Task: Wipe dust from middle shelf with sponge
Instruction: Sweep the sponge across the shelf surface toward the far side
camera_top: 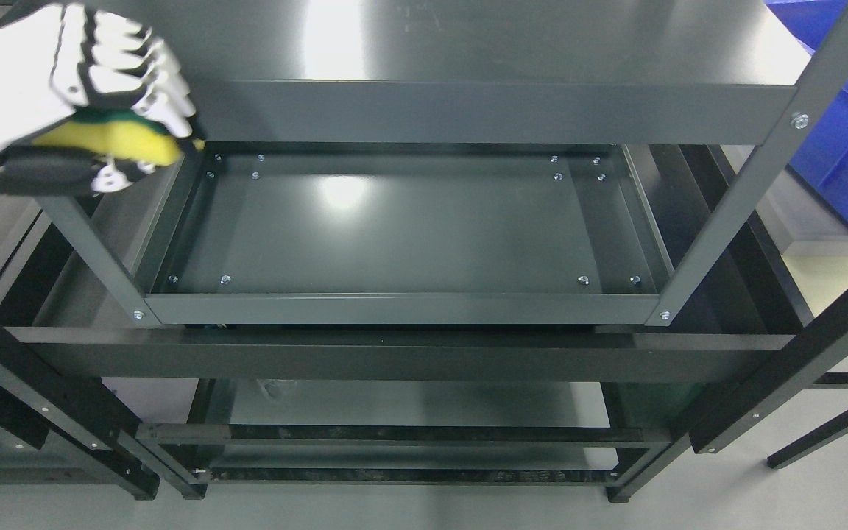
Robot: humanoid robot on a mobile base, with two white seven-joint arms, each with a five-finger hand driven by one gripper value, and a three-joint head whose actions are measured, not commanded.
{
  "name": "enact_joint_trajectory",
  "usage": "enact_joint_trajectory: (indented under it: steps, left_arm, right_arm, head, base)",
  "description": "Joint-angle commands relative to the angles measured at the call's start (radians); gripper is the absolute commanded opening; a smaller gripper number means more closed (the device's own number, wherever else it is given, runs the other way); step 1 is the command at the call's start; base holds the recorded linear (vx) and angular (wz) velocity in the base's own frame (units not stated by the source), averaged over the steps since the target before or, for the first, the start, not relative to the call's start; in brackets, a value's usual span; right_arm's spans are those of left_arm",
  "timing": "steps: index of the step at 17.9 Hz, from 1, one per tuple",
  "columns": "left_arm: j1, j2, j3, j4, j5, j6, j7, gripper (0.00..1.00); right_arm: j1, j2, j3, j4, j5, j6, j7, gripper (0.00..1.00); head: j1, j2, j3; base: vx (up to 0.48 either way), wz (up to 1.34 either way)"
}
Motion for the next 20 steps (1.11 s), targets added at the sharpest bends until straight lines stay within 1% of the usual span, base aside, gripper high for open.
enact_joint_trajectory:
  steps: [1,3,4,6,7,8,9,11,12,14,15,17,20]
  left_arm:
    - [0.167,0.273,0.169,0.113,0.038,-0.001,0.003,0.0]
    - [0.147,0.256,0.164,0.085,0.021,-0.001,0.006,0.0]
    - [0.124,0.226,0.157,0.068,0.004,-0.001,0.006,0.0]
    - [0.052,0.128,0.119,0.051,-0.048,-0.001,0.006,0.0]
    - [-0.023,0.072,0.067,0.05,-0.094,-0.001,0.006,0.0]
    - [-0.113,-0.004,-0.008,0.05,-0.146,-0.001,0.004,0.0]
    - [-0.16,-0.069,-0.061,0.051,-0.185,-0.001,0.003,0.0]
    - [-0.186,-0.24,-0.141,0.051,-0.275,-0.001,-0.003,0.0]
    - [-0.192,-0.343,-0.174,0.05,-0.321,-0.001,-0.005,0.0]
    - [-0.229,-0.484,-0.255,0.045,-0.375,-0.001,-0.005,0.0]
    - [-0.253,-0.534,-0.306,0.044,-0.39,-0.001,-0.005,0.0]
    - [-0.287,-0.641,-0.349,0.048,-0.454,-0.001,-0.005,0.0]
    - [-0.303,-0.857,-0.375,0.085,-0.6,-0.001,-0.005,0.0]
  right_arm:
    - [0.0,-0.017,0.0,-0.017,0.0,0.0,0.001,1.0]
    - [0.0,-0.017,0.001,-0.017,0.0,0.0,0.001,1.0]
    - [-0.001,-0.017,0.0,-0.017,0.0,0.0,0.001,1.0]
    - [0.0,-0.017,0.0,-0.017,0.0,0.0,0.001,1.0]
    - [0.0,-0.017,0.0,-0.017,0.0,0.0,0.001,1.0]
    - [0.0,-0.017,0.0,-0.017,0.0,0.0,0.001,1.0]
    - [0.0,-0.017,0.0,-0.017,0.0,0.0,0.001,1.0]
    - [0.0,-0.017,0.0,-0.017,0.0,0.0,0.001,1.0]
    - [0.0,-0.017,0.0,-0.017,0.0,0.0,0.001,1.0]
    - [0.0,-0.017,0.0,-0.017,0.0,0.0,0.001,1.0]
    - [0.0,-0.017,0.0,-0.017,0.0,0.0,0.001,1.0]
    - [0.0,-0.017,0.0,-0.017,0.0,0.0,0.001,1.0]
    - [0.0,-0.017,0.0,-0.017,0.0,0.0,0.001,1.0]
  head:
    - [0.0,0.0,0.0]
    - [0.0,0.0,0.0]
    - [0.0,0.0,0.0]
    - [0.0,0.0,0.0]
    - [0.0,0.0,0.0]
    - [0.0,0.0,0.0]
    - [0.0,0.0,0.0]
    - [0.0,0.0,0.0]
    - [0.0,0.0,0.0]
    - [0.0,0.0,0.0]
    - [0.0,0.0,0.0]
    - [0.0,0.0,0.0]
    - [0.0,0.0,0.0]
  base:
    - [0.0,0.0]
    - [0.0,0.0]
    - [0.0,0.0]
    - [0.0,0.0]
    - [0.0,0.0]
    - [0.0,0.0]
    - [0.0,0.0]
    - [0.0,0.0]
    - [0.0,0.0]
    - [0.0,0.0]
    - [0.0,0.0]
    - [0.0,0.0]
    - [0.0,0.0]
